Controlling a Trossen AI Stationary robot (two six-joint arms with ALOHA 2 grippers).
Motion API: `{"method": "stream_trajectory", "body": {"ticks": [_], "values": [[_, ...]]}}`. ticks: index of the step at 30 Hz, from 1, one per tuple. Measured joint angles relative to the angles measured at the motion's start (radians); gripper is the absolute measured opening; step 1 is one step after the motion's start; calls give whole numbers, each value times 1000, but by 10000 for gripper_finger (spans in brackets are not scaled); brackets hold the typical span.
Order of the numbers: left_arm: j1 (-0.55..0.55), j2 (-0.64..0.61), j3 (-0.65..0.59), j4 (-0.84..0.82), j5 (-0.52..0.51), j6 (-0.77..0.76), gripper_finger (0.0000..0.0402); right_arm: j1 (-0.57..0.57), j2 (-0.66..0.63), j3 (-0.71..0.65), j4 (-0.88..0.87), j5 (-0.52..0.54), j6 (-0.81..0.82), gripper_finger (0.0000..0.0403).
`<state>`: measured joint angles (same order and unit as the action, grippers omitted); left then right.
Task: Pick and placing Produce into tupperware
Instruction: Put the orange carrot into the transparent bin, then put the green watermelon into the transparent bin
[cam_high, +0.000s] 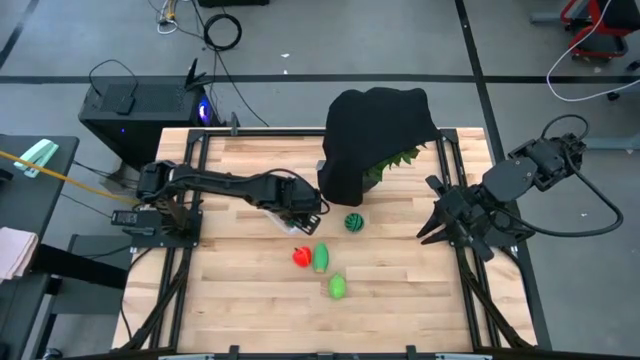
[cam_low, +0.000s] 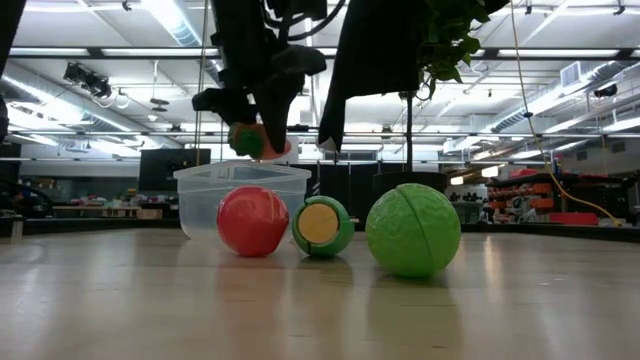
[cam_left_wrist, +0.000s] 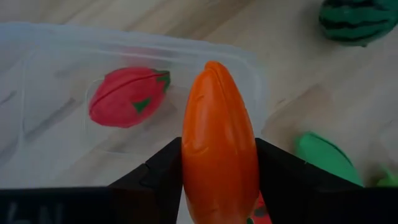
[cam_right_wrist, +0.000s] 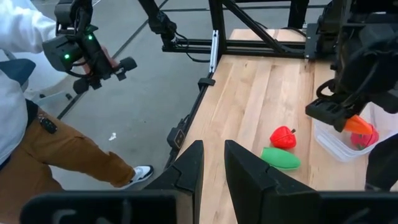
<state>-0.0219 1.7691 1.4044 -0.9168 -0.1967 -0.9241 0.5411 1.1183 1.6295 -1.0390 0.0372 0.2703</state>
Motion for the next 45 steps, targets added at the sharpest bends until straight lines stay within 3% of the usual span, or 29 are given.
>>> {"method": "stream_trajectory", "body": {"ticks": [17, 24, 36, 45], "values": [[-12, 0, -119, 72, 26, -35, 190, 0, 0, 0, 0, 0, 1, 71], [-7, 0, -121, 104, 26, -33, 184, 0, 0, 0, 0, 0, 0, 71], [-7, 0, -121, 114, 38, -33, 224, 0, 0, 0, 0, 0, -3, 71], [-7, -12, -67, 102, 38, 30, 220, 0, 0, 0, 0, 0, -3, 71]]}}
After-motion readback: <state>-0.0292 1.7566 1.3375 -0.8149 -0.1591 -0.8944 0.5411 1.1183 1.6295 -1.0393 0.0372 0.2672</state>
